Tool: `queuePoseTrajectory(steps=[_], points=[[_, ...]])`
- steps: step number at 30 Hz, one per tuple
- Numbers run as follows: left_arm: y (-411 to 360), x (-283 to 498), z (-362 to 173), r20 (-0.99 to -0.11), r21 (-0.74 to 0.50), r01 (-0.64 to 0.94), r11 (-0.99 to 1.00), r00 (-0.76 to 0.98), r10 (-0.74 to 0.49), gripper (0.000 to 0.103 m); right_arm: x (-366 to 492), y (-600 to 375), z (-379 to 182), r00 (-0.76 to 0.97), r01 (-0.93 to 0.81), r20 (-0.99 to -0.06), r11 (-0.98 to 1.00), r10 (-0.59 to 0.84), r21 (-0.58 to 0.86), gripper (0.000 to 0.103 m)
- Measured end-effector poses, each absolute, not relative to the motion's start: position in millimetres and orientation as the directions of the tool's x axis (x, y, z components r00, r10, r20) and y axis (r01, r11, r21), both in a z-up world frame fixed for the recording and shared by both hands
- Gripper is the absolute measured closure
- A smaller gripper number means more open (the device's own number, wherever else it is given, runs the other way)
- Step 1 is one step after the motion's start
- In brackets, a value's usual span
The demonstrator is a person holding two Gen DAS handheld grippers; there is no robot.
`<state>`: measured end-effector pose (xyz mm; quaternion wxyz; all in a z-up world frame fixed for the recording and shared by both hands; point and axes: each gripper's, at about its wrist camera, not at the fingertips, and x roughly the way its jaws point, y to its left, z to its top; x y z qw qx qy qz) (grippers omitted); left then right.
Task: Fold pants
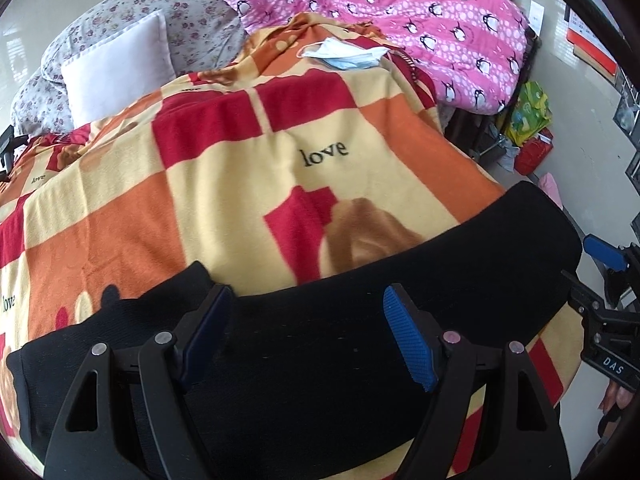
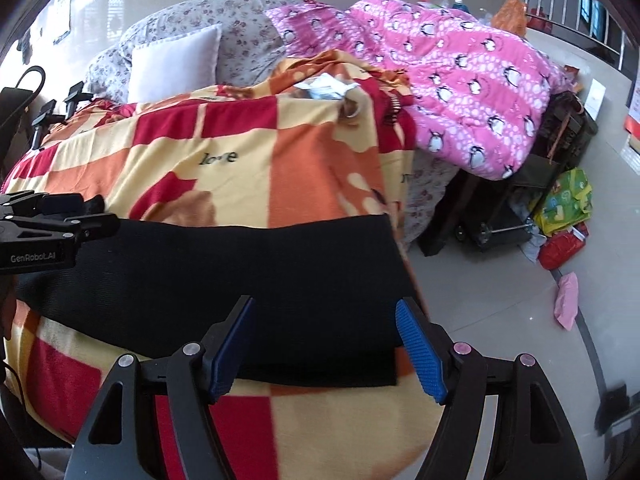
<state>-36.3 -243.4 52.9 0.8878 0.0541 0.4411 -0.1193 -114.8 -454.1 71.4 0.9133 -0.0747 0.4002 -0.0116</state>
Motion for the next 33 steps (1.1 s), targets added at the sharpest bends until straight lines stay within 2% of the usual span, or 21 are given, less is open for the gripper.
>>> queuePoseTrajectory(steps=[11, 33], points=[[-257, -34, 48, -0.804, -0.002, 0.269, 0.963, 0.573, -0.162, 0.025, -135, -481, 80, 0.723, 0.040, -0.673, 0.982, -0.155, -0.184, 0.026], [-276, -41, 47, -0.805, 0.000, 0.299, 0.954, 0.566, -0.177, 0.025, -177, -540, 79, 0.699, 0.203, -0.649, 0.953, -0.301, -0.224, 0.024]])
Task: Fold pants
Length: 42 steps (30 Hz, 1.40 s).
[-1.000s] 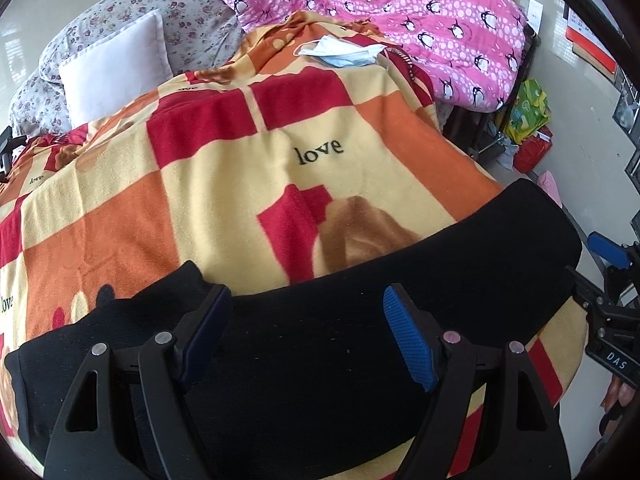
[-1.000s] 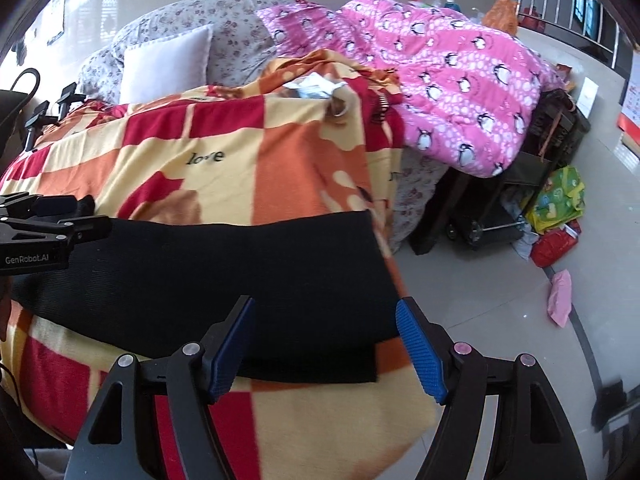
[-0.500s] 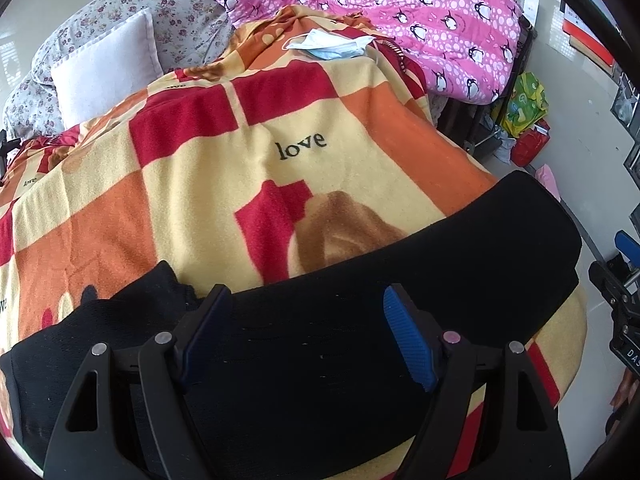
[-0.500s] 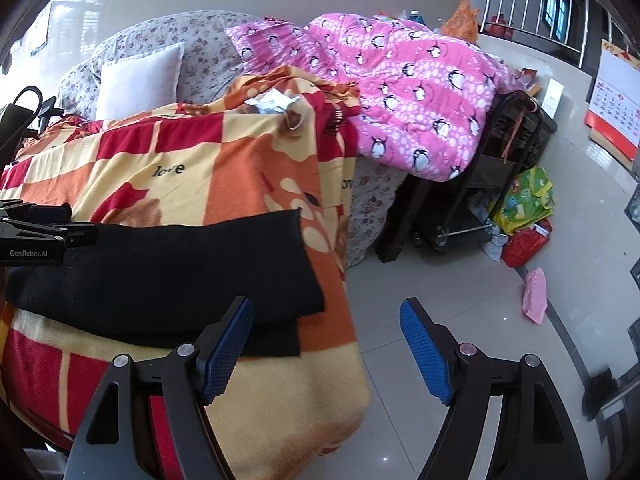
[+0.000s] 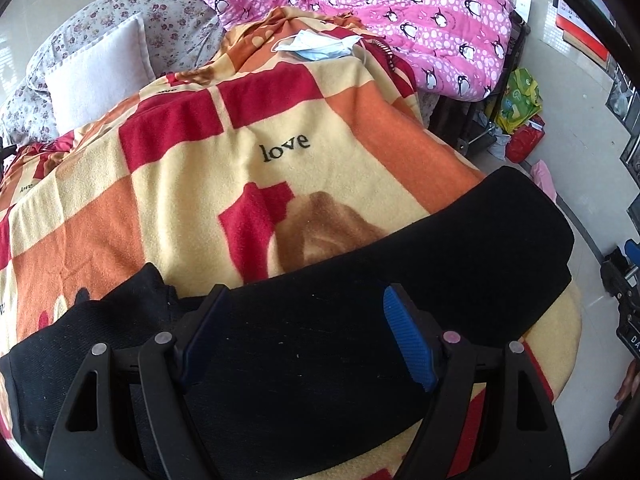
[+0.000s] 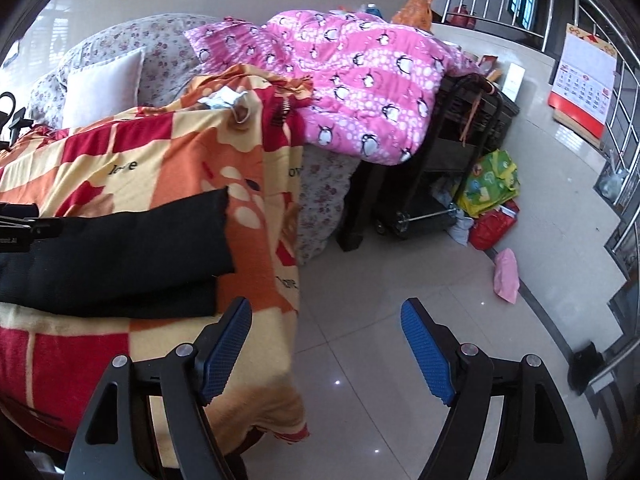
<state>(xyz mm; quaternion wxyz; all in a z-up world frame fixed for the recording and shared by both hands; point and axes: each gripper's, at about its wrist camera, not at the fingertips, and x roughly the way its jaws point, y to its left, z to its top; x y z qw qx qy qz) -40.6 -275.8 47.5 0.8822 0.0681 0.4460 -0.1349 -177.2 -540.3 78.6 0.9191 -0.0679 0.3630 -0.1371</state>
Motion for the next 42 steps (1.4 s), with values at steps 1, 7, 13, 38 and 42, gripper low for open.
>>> queuePoseTrajectory(steps=[1, 7, 13, 38, 42], points=[[-276, -41, 48, -0.805, 0.000, 0.299, 0.954, 0.566, -0.178, 0.025, -178, -541, 79, 0.697, 0.205, -0.649, 0.952, -0.305, -0.227, 0.024], [-277, -41, 49, -0.802, -0.001, 0.301, 0.954, 0.569, -0.180, 0.025, -179, -544, 77, 0.690, 0.204, -0.654, 0.950, -0.311, -0.238, 0.023], [-277, -41, 49, -0.803, 0.000, 0.301, 0.954, 0.569, -0.180, 0.025, -176, -542, 73, 0.677, 0.192, -0.667, 0.950, -0.311, -0.247, 0.022], [-401, 29, 29, -0.846, -0.233, 0.660, 0.714, 0.224, -0.484, 0.019, -136, -537, 38, 0.686, -0.018, -0.642, 0.891, 0.341, 0.454, 0.020], [-415, 19, 26, -0.839, -0.149, 0.695, 0.703, 0.287, -0.462, 0.016, -124, -537, 32, 0.704, -0.002, -0.639, 0.902, 0.309, 0.433, 0.042]])
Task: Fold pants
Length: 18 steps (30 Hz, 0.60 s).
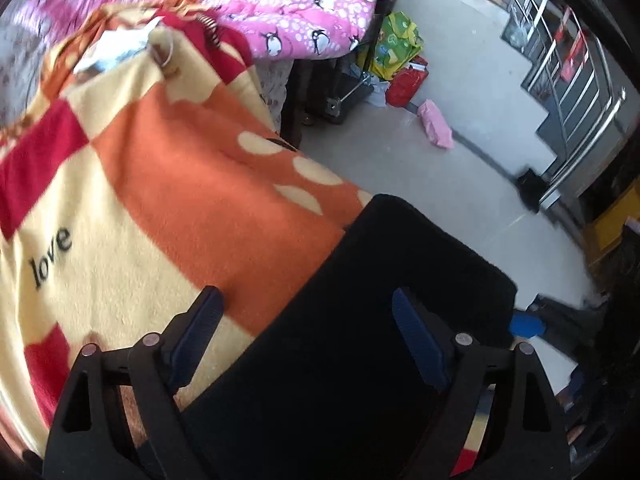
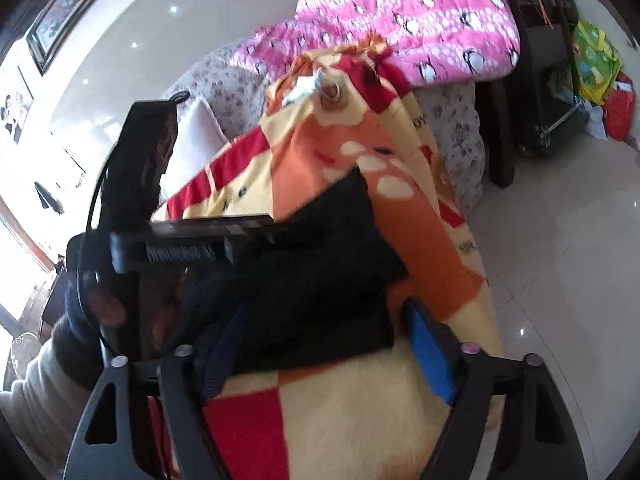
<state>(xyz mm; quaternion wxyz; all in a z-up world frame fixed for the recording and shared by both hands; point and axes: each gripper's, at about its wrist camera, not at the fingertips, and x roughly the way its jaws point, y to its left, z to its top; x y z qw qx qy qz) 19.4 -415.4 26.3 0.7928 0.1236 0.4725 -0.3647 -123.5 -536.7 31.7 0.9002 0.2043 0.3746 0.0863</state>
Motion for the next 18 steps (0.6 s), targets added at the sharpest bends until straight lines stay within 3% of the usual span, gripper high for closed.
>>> queuePoseTrajectory(steps=[1, 3, 6, 14, 18], points=[[-416, 19, 27, -0.839, -0.151, 0.692, 0.706, 0.288, -0.462, 0.016, -121, -536, 31, 0.711, 0.007, -0.645, 0.914, 0.281, 0.405, 0.058], [-407, 22, 31, -0.834, -0.192, 0.666, 0.720, 0.276, -0.477, 0.016, -118, -541, 32, 0.729, 0.026, -0.633, 0.914, 0.260, 0.406, 0.074], [-375, 18, 50, -0.815, -0.207, 0.629, 0.749, 0.313, -0.488, 0.016, -120, -540, 47, 0.748, -0.015, -0.605, 0.918, 0.273, 0.397, 0.090], [-232, -9, 100, -0.751, -0.216, 0.437, 0.873, 0.497, -0.435, 0.016, -123, -470, 108, 0.743, -0.278, -0.488, 0.874, 0.459, 0.398, 0.091], [-153, -28, 106, -0.746, -0.218, 0.313, 0.924, 0.557, -0.365, 0.016, -108, -401, 111, 0.649, -0.431, -0.475, 0.801, 0.595, 0.414, 0.098]])
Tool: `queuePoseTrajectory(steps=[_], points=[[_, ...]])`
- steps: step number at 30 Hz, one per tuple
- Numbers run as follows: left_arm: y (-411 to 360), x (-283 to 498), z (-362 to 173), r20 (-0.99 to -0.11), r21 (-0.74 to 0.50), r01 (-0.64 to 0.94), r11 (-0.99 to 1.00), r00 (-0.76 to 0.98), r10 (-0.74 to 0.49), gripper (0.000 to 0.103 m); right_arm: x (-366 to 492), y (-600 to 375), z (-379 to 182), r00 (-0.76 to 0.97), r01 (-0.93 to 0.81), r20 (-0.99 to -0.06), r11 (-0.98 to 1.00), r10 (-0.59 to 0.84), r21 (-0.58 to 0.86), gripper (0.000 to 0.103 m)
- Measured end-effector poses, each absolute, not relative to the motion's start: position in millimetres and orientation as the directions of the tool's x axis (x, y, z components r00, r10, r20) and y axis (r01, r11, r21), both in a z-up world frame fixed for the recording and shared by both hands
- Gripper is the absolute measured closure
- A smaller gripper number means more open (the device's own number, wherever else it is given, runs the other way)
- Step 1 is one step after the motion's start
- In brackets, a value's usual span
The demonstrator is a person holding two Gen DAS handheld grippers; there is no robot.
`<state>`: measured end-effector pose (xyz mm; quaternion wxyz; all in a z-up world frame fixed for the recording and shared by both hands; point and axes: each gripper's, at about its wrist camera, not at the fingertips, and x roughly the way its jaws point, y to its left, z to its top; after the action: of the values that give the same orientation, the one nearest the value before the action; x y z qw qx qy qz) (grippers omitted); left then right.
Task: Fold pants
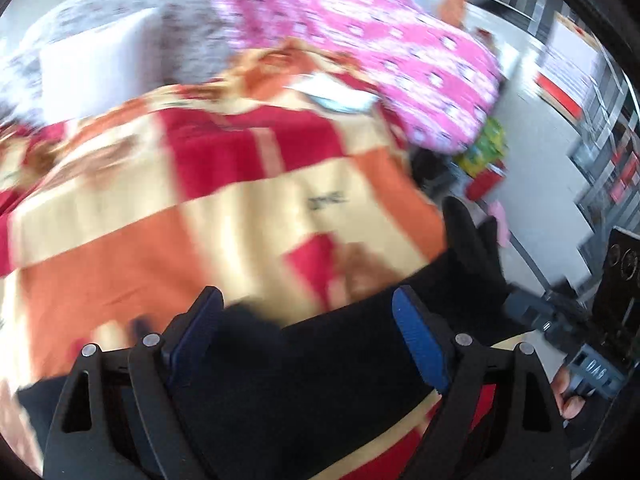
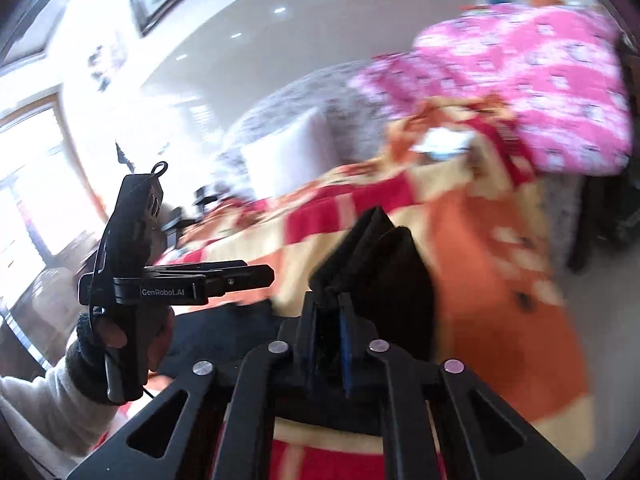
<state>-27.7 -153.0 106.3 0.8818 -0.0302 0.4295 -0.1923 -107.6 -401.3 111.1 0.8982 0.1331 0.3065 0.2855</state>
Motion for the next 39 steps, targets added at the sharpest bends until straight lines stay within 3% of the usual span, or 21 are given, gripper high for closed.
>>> queuePoseTrajectory(steps=[4, 7, 9, 11, 12, 13, 17, 22, 24, 26, 27, 28, 29, 39], points=[[-98, -44, 102, -0.747, -0.204, 0.195, 0.959, 0.602, -0.281, 0.016, -94, -329, 86, 0.526, -0.520, -0.524, 0.741, 0.670, 0.426, 0.098], [-84, -46, 85, -0.767, -0.236, 0.156, 0.959, 0.576, -0.283, 0.016, -84, -281, 53, 0.403, -0.555, -0.592, 0.700, 0.698, 0.449, 0.095], [-89, -49, 77, -0.771, -0.250, 0.172, 0.953, 0.560, -0.304, 0.016, -89, -287, 51, 0.393, -0.547, -0.581, 0.689, 0.713, 0.475, 0.092], [-95, -54, 73, -0.770, -0.265, 0.202, 0.943, 0.544, -0.333, 0.016, -96, -314, 60, 0.433, -0.521, -0.561, 0.704, 0.705, 0.483, 0.062], [-102, -55, 71, -0.773, -0.274, 0.220, 0.936, 0.529, -0.350, 0.016, -103, -332, 67, 0.472, -0.496, -0.558, 0.729, 0.683, 0.472, 0.033], [-111, -54, 66, -0.776, -0.284, 0.240, 0.929, 0.512, -0.369, 0.016, -110, -352, 75, 0.523, -0.466, -0.552, 0.761, 0.649, 0.452, 0.030], [-142, -54, 56, -0.783, -0.259, 0.271, 0.927, 0.503, -0.366, 0.016, -128, -438, 83, 0.677, -0.239, -0.585, 0.885, 0.447, 0.400, 0.030], [-155, -46, 44, -0.824, -0.240, 0.258, 0.936, 0.456, -0.337, 0.016, -135, -506, 54, 0.702, 0.031, -0.671, 0.931, 0.239, 0.365, 0.030], [-157, -46, 40, -0.833, -0.226, 0.249, 0.942, 0.453, -0.320, 0.016, -127, -518, 45, 0.710, 0.055, -0.669, 0.930, 0.221, 0.364, 0.032], [-157, -48, 37, -0.838, -0.222, 0.240, 0.945, 0.449, -0.311, 0.016, -121, -525, 40, 0.710, 0.027, -0.662, 0.930, 0.241, 0.367, 0.039], [-157, -49, 36, -0.840, -0.222, 0.241, 0.945, 0.445, -0.311, 0.016, -116, -521, 37, 0.711, 0.018, -0.665, 0.940, 0.228, 0.342, 0.054], [-158, -51, 35, -0.841, -0.220, 0.244, 0.944, 0.443, -0.311, 0.016, -110, -515, 35, 0.701, 0.012, -0.679, 0.948, 0.218, 0.318, 0.091], [-157, -52, 35, -0.841, -0.219, 0.246, 0.944, 0.444, -0.310, 0.016, -105, -515, 32, 0.691, 0.002, -0.679, 0.938, 0.249, 0.347, 0.095], [-122, -59, 58, -0.785, -0.327, 0.202, 0.923, 0.485, -0.384, 0.016, -92, -410, 86, 0.616, -0.387, -0.478, 0.769, 0.626, 0.508, 0.095]])
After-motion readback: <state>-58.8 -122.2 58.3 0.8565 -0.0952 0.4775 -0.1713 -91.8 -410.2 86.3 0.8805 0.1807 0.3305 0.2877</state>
